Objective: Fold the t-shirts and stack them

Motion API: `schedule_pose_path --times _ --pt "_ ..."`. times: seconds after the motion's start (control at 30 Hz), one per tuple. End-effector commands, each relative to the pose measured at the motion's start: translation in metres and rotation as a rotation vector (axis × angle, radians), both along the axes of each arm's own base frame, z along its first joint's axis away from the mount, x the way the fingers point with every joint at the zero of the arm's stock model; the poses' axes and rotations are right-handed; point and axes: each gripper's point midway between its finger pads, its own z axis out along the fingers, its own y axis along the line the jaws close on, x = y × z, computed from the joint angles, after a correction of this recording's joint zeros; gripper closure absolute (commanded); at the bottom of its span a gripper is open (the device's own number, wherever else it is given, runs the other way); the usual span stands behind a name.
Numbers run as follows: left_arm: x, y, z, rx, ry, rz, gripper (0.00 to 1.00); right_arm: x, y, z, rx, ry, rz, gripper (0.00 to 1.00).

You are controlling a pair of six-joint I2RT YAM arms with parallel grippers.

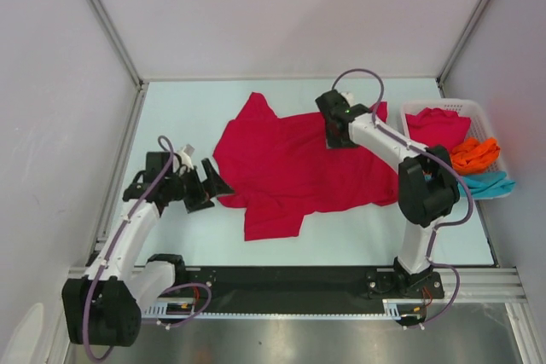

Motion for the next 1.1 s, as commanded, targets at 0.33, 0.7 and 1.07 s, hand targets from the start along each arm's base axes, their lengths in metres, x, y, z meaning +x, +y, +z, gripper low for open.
schedule_pose_path --times 0.33,0.7,1.07 --pt "-0.032 -0.084 -0.05 -0.092 0.103 -0.117 0.0 -0.04 0.012 0.066 0.093 -0.118 0.009 0.49" --pt "-0.043 -0.095 -0.073 -0.023 0.139 -0.14 0.0 -0.08 -0.016 0.095 0.123 -0.158 -0.018 0.48" --pt "-0.065 -0.087 -0.086 0.036 0.16 -0.138 0.0 -0.112 -0.042 0.111 0.147 -0.16 -0.056 0.48"
